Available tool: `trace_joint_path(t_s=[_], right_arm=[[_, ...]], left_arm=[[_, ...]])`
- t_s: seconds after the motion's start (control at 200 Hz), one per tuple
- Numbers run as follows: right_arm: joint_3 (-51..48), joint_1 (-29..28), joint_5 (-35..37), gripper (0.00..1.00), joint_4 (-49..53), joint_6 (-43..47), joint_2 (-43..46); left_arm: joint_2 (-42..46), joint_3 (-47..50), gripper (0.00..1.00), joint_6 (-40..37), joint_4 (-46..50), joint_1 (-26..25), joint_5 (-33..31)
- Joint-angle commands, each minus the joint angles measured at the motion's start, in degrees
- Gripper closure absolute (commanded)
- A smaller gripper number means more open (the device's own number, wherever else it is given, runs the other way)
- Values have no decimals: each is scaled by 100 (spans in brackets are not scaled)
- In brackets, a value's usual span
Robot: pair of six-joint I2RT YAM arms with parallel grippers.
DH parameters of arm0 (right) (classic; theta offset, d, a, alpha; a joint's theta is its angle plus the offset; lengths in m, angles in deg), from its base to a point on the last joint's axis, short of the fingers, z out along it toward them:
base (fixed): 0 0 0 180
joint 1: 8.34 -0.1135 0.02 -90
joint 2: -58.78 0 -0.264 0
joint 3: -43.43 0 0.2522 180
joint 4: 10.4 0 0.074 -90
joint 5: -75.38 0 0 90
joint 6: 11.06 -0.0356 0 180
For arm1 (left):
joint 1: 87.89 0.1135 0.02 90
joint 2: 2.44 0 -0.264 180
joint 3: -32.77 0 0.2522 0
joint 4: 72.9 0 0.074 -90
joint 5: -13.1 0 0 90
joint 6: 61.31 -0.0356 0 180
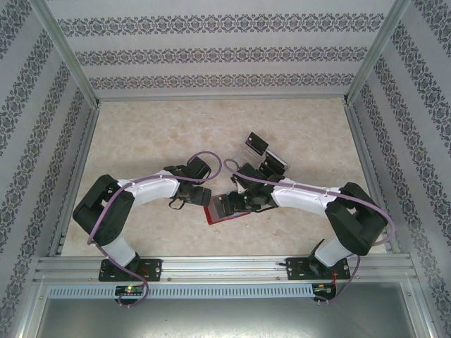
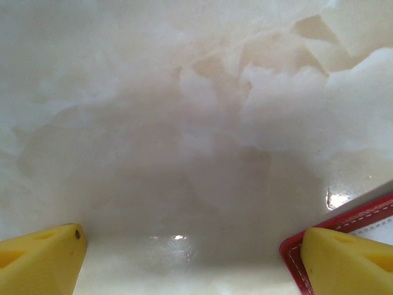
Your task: Put the credit cards into the card holder
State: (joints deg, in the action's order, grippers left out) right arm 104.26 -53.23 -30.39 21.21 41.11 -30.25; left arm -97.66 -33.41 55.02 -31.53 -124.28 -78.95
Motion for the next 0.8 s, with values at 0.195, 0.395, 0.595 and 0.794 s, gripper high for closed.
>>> trace_joint_path(t_s=[0.195, 0.395, 0.595, 0.794], right_arm=[[105, -56, -129, 50, -186, -59, -305], [231, -60, -117, 51, -209, -6, -498], [285, -49, -52, 51, -224, 20, -509], [406, -15, 83, 51, -171, 77, -567]], left_arm=[[-159, 149, 8, 74, 44, -80, -148], [-163, 161, 8, 81, 25, -81, -131], [-156, 157, 8, 90, 16, -80, -110], [-129, 143, 8, 97, 77, -88, -110]])
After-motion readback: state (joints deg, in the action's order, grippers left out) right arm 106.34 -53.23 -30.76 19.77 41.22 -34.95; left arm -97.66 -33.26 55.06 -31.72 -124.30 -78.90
